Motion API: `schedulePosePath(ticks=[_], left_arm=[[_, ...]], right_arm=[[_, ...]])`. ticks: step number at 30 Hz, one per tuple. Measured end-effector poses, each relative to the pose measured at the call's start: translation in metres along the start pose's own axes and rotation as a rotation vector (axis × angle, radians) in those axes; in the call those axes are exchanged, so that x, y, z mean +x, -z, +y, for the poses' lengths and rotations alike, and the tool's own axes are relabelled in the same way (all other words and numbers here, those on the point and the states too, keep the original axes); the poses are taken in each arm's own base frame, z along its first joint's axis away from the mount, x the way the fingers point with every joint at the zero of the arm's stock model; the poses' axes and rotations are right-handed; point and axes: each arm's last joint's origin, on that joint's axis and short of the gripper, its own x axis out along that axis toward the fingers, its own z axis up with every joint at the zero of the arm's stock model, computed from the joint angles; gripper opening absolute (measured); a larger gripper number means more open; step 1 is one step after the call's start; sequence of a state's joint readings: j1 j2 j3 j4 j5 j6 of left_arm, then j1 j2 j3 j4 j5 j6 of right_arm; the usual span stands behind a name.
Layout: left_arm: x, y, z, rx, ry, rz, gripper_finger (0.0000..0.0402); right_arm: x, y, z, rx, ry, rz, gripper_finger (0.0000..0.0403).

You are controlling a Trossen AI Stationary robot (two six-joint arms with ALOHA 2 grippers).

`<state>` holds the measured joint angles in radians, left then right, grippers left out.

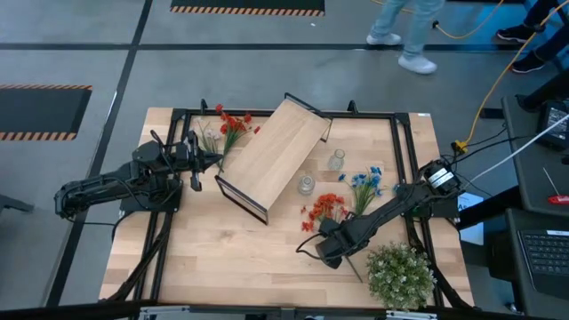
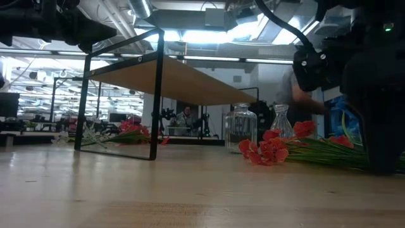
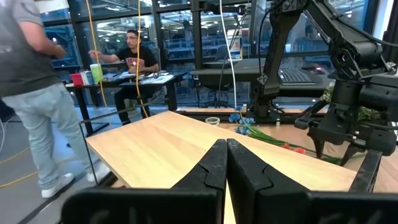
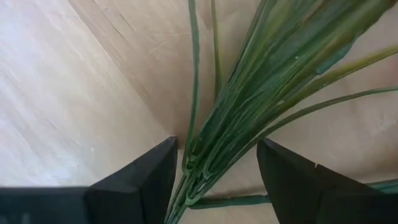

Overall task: Pick and place flowers into a vace then onto a shelf
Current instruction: Put the orange flowers into the right transparent vase

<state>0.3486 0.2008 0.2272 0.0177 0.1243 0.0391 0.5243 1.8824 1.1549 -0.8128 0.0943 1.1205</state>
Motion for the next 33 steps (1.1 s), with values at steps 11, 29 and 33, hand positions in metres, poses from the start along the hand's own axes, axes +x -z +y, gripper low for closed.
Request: schedulePosePath(ticks=[11,29,33], left_arm=[[0.0,0.0,0.0,0.0,0.0,0.0,0.0004],[0.0,0.0,0.0,0.0,0.0,0.002,0.0004],[0.0,0.001,0.0,-0.001,0.0,0.008,0.0004]], right_arm=[[0.0,-0.002,-0.001,0.011,-0.03,0.062,0.0087],[-0.024,-0.003,0.0,0.013,-0.143,0.031,0.0009],[-0.039,-0.004,-0.003,0.012,-0.189,0.007,0.0007]])
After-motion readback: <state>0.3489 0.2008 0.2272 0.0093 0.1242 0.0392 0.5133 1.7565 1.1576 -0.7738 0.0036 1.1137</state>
